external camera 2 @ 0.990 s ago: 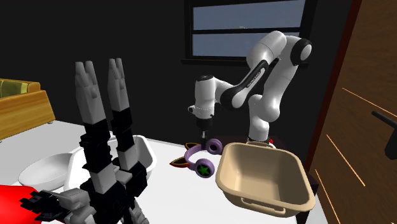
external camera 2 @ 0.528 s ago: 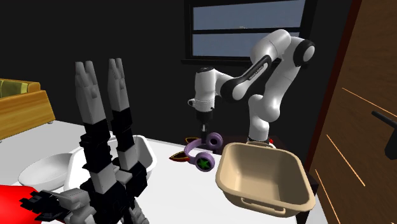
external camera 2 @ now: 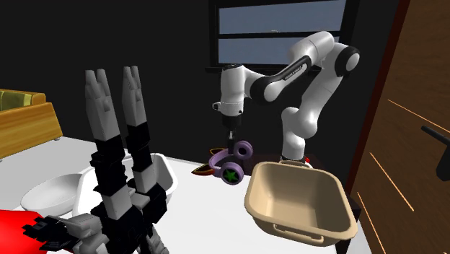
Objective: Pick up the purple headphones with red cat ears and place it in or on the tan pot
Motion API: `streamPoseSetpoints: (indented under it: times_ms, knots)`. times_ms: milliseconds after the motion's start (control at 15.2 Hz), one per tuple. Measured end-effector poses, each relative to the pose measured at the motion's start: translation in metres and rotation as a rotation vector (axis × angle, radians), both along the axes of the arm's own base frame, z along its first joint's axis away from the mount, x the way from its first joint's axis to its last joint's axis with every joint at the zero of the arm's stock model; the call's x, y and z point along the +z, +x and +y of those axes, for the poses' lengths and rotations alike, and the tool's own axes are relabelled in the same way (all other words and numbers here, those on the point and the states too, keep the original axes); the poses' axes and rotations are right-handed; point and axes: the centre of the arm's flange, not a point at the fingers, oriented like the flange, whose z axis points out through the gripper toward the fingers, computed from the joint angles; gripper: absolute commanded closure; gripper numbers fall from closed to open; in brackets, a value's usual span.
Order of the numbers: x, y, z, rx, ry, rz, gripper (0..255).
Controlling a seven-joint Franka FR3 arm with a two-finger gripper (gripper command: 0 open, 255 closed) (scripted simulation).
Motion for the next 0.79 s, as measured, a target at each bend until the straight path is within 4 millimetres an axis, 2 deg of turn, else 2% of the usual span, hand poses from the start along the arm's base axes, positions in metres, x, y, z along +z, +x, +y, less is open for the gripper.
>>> streamPoseSetpoints:
  times_ms: [792]
  knots:
    - [0.063,0.0,0.001,0.0,0.0,0.0,255]
